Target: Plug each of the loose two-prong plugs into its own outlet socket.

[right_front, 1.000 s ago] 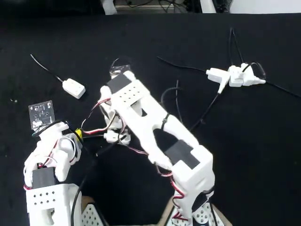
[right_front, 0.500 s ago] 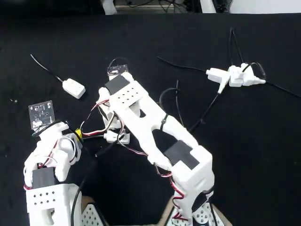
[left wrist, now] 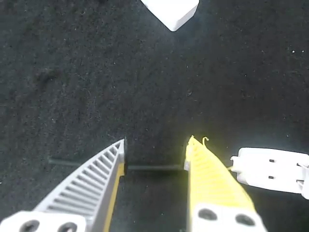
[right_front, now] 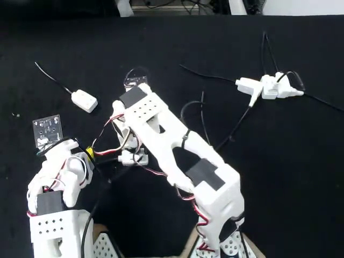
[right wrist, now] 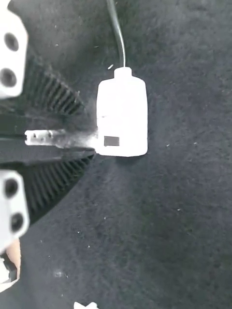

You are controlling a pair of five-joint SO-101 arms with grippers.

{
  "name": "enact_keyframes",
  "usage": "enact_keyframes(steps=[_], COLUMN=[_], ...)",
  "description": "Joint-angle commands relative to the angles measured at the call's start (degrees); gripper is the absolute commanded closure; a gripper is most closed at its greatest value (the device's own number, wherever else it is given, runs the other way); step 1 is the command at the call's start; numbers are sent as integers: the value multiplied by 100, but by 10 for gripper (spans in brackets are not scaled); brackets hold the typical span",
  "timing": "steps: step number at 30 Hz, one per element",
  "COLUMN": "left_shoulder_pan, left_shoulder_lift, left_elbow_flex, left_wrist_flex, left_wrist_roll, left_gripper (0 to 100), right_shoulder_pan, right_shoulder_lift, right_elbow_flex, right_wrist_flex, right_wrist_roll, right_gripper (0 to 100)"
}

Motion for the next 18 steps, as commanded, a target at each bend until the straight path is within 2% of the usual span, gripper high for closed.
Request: enact_keyframes(steps=[1, 7, 18], left_shoulder_pan=[-48, -48, -48], left_shoulder_lift=[-62, -62, -62], left_elbow_flex=[-57, -57, -66], left_wrist_flex=[0, 0, 0], left_wrist_roll=[-53, -53, -53], left_gripper=[794, 794, 794], right_shoulder_pan=[62, 396, 290], right_shoulder_lift=[374, 558, 567], right_elbow_flex=[-84, -435, -426], right_wrist_flex=[-149, -141, -176], right_wrist_roll=[-79, -26, 633], right_gripper=[985, 985, 985])
